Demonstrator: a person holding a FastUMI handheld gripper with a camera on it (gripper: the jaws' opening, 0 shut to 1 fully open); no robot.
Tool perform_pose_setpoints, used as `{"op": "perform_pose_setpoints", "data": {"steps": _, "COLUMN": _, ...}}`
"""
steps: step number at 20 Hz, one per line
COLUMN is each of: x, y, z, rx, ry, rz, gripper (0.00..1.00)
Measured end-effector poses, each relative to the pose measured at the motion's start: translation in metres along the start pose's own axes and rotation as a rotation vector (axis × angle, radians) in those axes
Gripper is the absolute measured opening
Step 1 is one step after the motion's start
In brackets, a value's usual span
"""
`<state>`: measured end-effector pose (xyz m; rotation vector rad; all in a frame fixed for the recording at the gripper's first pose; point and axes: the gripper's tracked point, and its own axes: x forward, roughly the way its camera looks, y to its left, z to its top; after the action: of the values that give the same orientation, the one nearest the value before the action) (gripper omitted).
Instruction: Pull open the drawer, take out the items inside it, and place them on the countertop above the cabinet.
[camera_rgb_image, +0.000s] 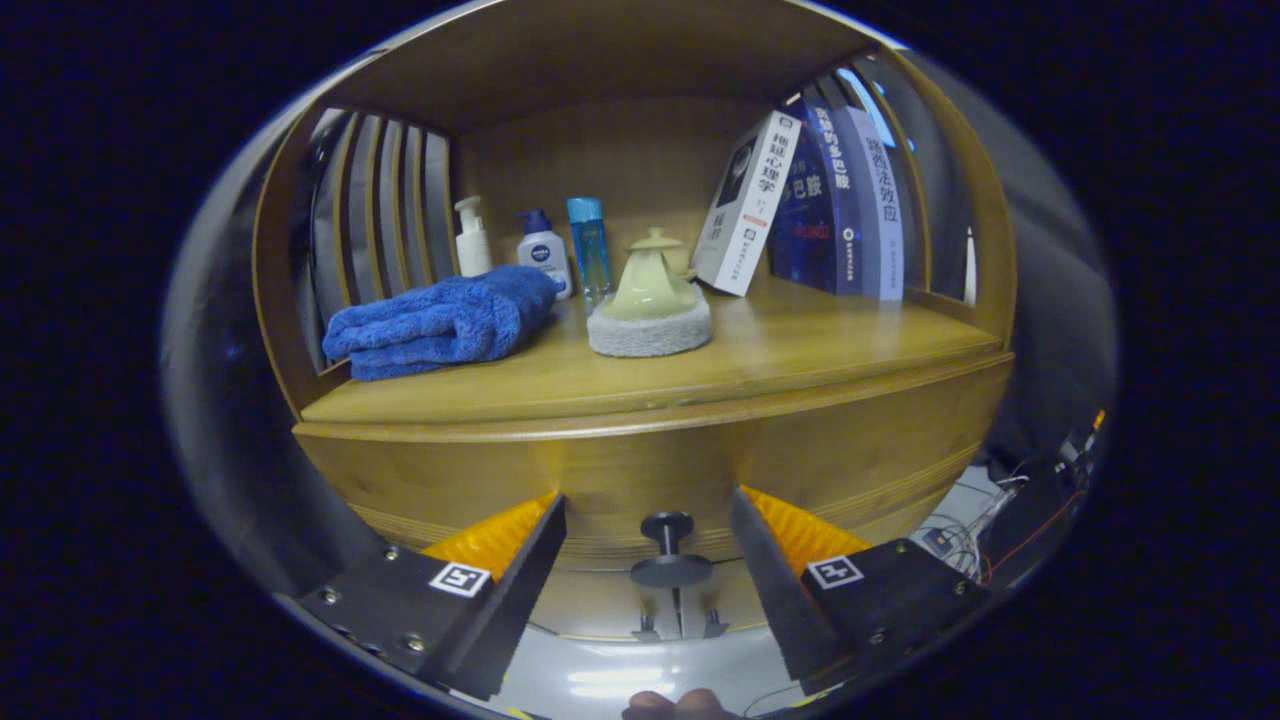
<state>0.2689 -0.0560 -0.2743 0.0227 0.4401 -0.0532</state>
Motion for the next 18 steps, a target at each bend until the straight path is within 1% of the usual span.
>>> {"op": "perform_pose_setpoints", "data": {"steps": 3, "x": -0.005, "y": -0.003, "z": -0.01, "rx": -0.009, "ry": 0.044, "rz": -0.011, "gripper": 0.99}}
{"op": "perform_pose_setpoints", "data": {"steps": 7, "x": -0.021, "y": -0.003, "z": -0.02, "rx": 0.091, "ry": 0.057, "rz": -0.002, "gripper": 0.99}}
{"op": "perform_pose_setpoints", "data": {"steps": 10, "x": -0.04, "y": -0.001, "z": -0.033, "rx": 0.115, "ry": 0.065, "rz": -0.001, "gripper": 0.99}}
{"op": "perform_pose_setpoints", "data": {"steps": 13, "x": -0.074, "y": 0.008, "z": -0.044, "rx": 0.083, "ry": 0.052, "rz": 0.009, "gripper": 0.99}}
{"op": "perform_pose_setpoints", "data": {"steps": 18, "x": -0.138, "y": 0.014, "z": -0.024, "rx": 0.062, "ry": -0.054, "rz": 0.006, "gripper": 0.99}}
